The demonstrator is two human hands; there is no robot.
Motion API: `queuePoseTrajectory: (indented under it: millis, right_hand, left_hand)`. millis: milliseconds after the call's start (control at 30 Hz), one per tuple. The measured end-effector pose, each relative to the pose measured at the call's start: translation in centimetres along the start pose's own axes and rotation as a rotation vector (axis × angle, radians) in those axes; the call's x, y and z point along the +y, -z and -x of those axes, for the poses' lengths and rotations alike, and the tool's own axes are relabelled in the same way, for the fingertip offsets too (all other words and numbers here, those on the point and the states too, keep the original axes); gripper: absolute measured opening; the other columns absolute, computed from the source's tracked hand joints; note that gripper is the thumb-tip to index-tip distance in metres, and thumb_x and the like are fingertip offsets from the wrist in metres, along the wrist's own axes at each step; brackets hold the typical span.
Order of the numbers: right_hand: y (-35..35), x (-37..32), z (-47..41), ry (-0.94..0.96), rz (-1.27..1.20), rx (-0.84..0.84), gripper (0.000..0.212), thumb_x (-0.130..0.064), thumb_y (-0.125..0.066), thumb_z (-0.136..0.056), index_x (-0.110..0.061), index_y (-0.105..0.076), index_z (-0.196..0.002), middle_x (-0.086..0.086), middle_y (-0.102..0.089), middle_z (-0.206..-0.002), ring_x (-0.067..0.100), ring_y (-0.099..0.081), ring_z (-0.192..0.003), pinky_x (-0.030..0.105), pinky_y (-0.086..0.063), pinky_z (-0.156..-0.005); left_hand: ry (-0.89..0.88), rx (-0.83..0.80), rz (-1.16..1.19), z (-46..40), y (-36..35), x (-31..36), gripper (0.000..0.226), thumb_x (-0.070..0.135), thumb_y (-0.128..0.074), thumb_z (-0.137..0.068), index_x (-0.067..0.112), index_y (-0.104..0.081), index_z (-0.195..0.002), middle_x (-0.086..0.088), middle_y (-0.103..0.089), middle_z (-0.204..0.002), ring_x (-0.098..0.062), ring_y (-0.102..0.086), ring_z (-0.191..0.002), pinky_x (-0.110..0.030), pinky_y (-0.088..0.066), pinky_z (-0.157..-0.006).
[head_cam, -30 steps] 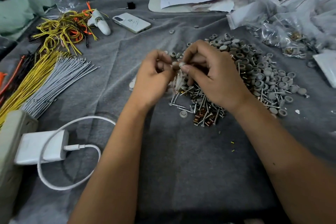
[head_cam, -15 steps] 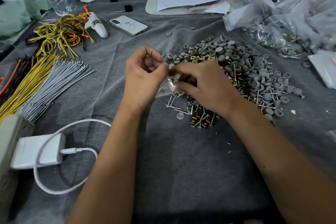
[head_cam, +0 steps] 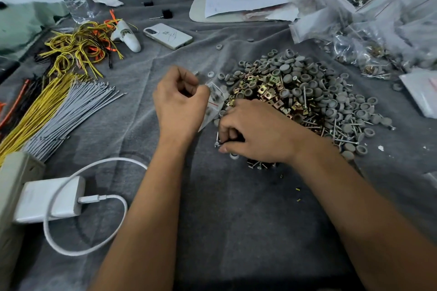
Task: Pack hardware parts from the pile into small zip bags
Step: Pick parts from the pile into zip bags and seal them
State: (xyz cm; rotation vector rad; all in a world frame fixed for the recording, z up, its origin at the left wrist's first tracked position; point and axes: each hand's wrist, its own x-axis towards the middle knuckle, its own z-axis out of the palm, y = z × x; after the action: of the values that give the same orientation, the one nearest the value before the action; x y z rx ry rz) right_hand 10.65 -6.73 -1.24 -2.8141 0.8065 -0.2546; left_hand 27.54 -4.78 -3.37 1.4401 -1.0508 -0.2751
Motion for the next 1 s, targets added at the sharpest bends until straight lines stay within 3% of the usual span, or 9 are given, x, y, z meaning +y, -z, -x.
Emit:
queuePoseTrajectory:
  millis: [200,333,433,600,733,833,1000]
  right_hand:
    - [0.3,0.3,0.2,-0.003,-0.105,0.044,0.011,-0.032,-0.063,-0.099,-0.024,-0.061,-0.091,-0.019,-0.054,-0.086,0.007,-0.046,-0.092,0.031,-0.042,-0.086]
    - [0.9,0.4,0.4,-0.026,-0.339,0.358,0.006,-0.016,-0.064,-0.1,-0.012,-0.062,-0.096,-0.013,-0.062,-0.08,0.002,-0.061,-0.074,0.021,-0.048,-0.072]
    - [1.2,0.9,0.5,-0.059,-0.366,0.581,0.004,-0.01,-0.072,-0.094,-0.007,-0.072,-0.097,-0.005,-0.07,-0.086,0.004,-0.066,-0.078,0.011,-0.048,-0.077]
    - [1.1,1.3,0.5,-0.099,-0.425,0.781,0.01,-0.008,-0.071,-0.093,-0.004,-0.074,-0.101,0.0,-0.074,-0.095,0.01,-0.07,-0.09,0.03,-0.057,-0.083]
    - [1.2,1.5,0.5,-0.148,-0.452,0.937,0.02,-0.011,-0.079,-0.088,-0.003,-0.068,-0.103,-0.002,-0.074,-0.092,0.002,-0.071,-0.088,0.018,-0.055,-0.078]
    - [1.1,1.6,0.6,-0.116,-0.421,0.891,0.015,-0.012,-0.083,-0.085,-0.004,-0.073,-0.094,-0.002,-0.074,-0.087,0.004,-0.072,-0.081,0.02,-0.058,-0.075]
    - [1.0,2.1,0.5,-0.044,-0.246,0.635,0.011,-0.013,-0.085,-0.082,-0.011,-0.081,-0.091,-0.001,-0.075,-0.088,0.008,-0.066,-0.08,0.021,-0.052,-0.079]
  left_hand:
    - [0.027,0.002,0.066,0.1,-0.5,-0.6,0.014,0.022,-0.062,-0.065,0.015,-0.061,-0.078,0.006,-0.053,-0.059,-0.015,-0.048,-0.056,-0.035,-0.038,-0.056]
    - [0.022,-0.028,0.071,-0.1,-0.4,-1.0,0.014,0.023,-0.062,-0.065,0.018,-0.06,-0.078,0.007,-0.054,-0.059,-0.016,-0.048,-0.056,-0.034,-0.039,-0.058]
    - [-0.001,-0.114,0.077,0.2,-0.6,-0.9,0.012,0.019,-0.063,-0.068,0.021,-0.06,-0.079,0.008,-0.055,-0.058,-0.014,-0.049,-0.055,-0.033,-0.039,-0.057]
    - [-0.128,-0.206,-0.005,0.4,-0.5,-0.5,0.011,0.016,-0.061,-0.071,0.021,-0.059,-0.081,0.008,-0.056,-0.057,-0.01,-0.051,-0.053,-0.029,-0.043,-0.055]
    - [-0.159,-0.202,0.045,0.6,0.0,0.1,0.012,0.009,-0.061,-0.075,0.018,-0.059,-0.083,0.011,-0.054,-0.062,-0.011,-0.051,-0.058,-0.03,-0.042,-0.057]
    - [-0.236,-0.269,0.03,0.6,0.1,0.9,0.015,0.004,-0.062,-0.078,0.018,-0.059,-0.083,0.009,-0.056,-0.064,-0.01,-0.053,-0.06,-0.026,-0.044,-0.058]
    - [-0.23,-0.308,0.076,1.2,-0.4,1.8,0.016,-0.001,-0.062,-0.08,0.014,-0.058,-0.086,0.002,-0.055,-0.066,-0.01,-0.051,-0.061,-0.024,-0.042,-0.058]
